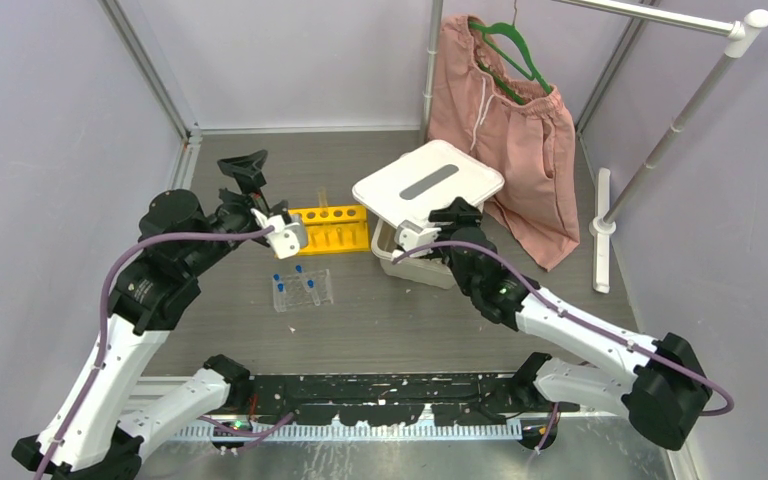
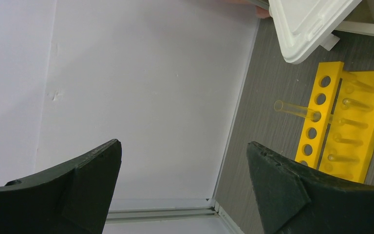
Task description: Organize the chemistry lab equipment
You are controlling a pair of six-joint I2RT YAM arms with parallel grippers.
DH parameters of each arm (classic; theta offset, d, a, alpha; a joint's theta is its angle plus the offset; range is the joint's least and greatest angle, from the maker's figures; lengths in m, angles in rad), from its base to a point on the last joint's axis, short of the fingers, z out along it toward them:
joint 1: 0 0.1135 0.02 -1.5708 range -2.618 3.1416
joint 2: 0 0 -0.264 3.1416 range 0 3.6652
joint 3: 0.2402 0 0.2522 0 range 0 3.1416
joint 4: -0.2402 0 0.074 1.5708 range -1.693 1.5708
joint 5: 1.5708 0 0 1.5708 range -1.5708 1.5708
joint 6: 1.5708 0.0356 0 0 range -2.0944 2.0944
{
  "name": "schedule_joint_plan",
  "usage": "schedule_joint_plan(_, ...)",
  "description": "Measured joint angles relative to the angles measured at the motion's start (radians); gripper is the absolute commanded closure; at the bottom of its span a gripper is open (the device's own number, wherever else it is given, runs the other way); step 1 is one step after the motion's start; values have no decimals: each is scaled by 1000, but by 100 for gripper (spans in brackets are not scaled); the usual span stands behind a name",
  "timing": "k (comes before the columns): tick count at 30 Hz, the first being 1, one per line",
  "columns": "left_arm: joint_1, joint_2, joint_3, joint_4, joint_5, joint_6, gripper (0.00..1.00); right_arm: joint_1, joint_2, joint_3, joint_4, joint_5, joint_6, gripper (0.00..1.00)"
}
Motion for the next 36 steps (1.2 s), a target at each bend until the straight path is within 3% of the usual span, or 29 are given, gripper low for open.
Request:
schedule_joint_plan(12,0,3,-7,-12,11,26,0,52,-150,90,-411,-41,121,11)
schedule_joint_plan(20,-1,38,4,-44,10,8,0,83,-167,251,-709,-85,267,11)
schedule_joint_plan(23,-1,119,85,-107,2,-68,0,84,-133,381,-771,-38,491,25)
schedule_joint_plan(30,-1,437,418,-215,-33,-360,1,16,162,835,-927,95,1198,30)
schedule_joint_plan(36,-1,704,594,-253,-45,-618,9,-106,299,846,-1075,59,1617,41)
